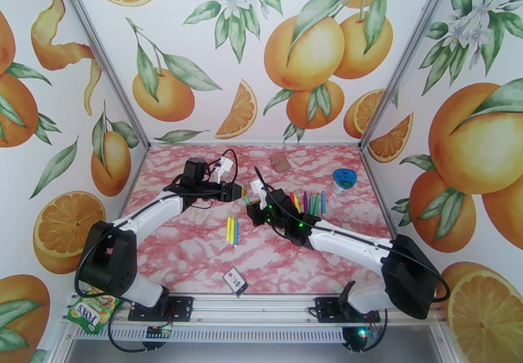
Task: Open the pen caps
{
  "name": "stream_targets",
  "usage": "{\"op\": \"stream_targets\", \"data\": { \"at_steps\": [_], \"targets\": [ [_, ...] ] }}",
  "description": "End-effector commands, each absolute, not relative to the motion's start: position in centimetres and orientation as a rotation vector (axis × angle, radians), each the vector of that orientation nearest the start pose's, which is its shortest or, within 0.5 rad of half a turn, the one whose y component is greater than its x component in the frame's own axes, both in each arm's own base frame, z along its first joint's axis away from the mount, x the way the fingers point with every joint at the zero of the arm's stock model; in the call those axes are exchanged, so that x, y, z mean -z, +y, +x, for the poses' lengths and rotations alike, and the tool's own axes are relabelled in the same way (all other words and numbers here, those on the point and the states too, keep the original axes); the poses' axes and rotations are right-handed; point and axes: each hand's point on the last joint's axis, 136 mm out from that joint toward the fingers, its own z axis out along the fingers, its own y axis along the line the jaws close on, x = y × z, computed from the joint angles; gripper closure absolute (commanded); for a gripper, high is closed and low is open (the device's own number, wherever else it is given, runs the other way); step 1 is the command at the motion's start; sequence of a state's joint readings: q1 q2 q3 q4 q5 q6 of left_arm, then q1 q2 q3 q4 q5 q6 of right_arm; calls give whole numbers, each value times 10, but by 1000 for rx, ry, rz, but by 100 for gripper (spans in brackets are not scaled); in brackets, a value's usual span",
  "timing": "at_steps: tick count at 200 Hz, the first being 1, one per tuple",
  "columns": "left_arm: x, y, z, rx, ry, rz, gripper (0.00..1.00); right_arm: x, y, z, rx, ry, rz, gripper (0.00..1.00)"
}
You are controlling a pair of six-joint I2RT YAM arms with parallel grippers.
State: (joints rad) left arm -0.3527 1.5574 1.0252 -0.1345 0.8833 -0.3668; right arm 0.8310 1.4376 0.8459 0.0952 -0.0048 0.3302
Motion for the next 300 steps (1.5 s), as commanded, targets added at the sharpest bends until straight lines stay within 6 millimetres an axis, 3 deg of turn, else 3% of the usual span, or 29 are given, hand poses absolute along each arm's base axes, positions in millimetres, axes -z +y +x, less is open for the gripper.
{"op": "stream_targets", "data": {
  "at_steps": [1, 129, 300],
  "targets": [
    [-208, -273, 335, 1396, 2168, 562, 41, -198, 335, 295, -750, 2000, -560, 87],
    [-210, -283, 335, 1424, 2162, 591, 60, -200, 341, 295, -752, 1994, -582, 87],
    [-210, -284, 339, 1425, 2166, 579, 79, -185, 345, 297, -743, 2028, -600, 88]
  ]
}}
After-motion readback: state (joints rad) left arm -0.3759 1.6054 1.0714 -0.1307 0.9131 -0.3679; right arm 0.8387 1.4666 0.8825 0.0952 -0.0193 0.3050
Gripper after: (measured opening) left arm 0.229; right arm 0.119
